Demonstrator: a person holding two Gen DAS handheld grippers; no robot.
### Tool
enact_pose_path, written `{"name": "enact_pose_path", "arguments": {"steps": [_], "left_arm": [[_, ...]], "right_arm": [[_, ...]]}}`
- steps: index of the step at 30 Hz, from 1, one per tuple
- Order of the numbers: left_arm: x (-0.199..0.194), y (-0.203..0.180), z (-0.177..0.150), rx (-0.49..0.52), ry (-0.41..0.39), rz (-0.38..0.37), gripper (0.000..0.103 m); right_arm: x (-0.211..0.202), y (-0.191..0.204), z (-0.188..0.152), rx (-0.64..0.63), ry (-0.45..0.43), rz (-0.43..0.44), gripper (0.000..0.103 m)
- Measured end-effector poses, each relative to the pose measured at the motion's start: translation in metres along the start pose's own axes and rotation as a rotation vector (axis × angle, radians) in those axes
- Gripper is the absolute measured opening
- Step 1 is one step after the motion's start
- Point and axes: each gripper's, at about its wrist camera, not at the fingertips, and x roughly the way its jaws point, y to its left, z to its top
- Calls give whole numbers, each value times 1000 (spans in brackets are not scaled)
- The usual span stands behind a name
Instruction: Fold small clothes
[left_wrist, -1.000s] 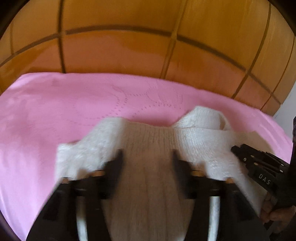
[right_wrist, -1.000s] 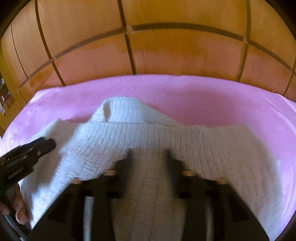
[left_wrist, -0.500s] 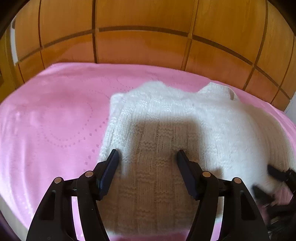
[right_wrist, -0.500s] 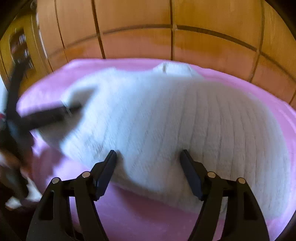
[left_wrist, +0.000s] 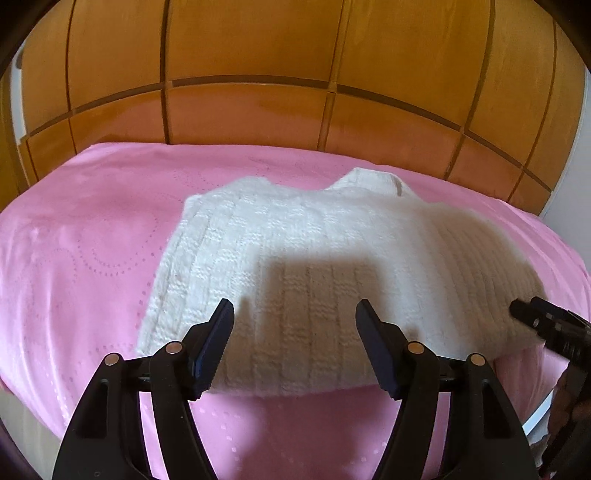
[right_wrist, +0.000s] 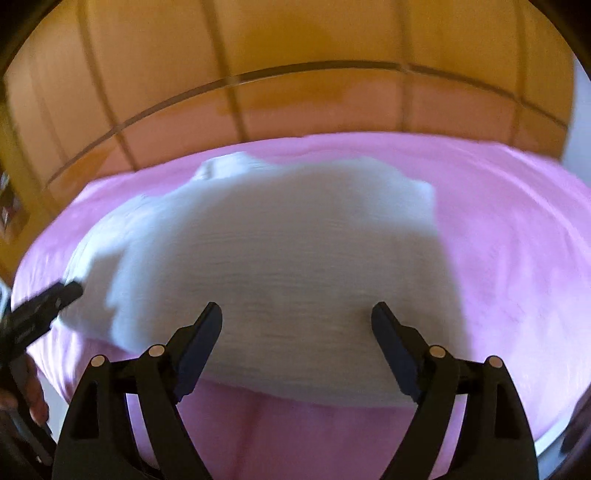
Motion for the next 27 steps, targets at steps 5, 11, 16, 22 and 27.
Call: {"name": "enact_pose_path", "arguments": {"steps": [5, 11, 16, 22, 27], "left_arm": [[-1, -4, -2, 3, -2, 1, 67], [-5, -1, -1, 5, -21, 17, 79], [-6, 15, 1, -22, -27, 57, 79], [12, 76, -4, -184, 70, 112, 50], [15, 107, -7, -263, 105, 36, 26]], "right_arm": [[10, -48, -3, 171, 51, 38, 83], [14, -42, -7, 99, 40, 0, 87], [15, -38, -9, 77, 34, -24, 89], [16, -40, -9, 70, 32, -31, 90], [17, -39, -9, 65, 28, -39, 92]]}}
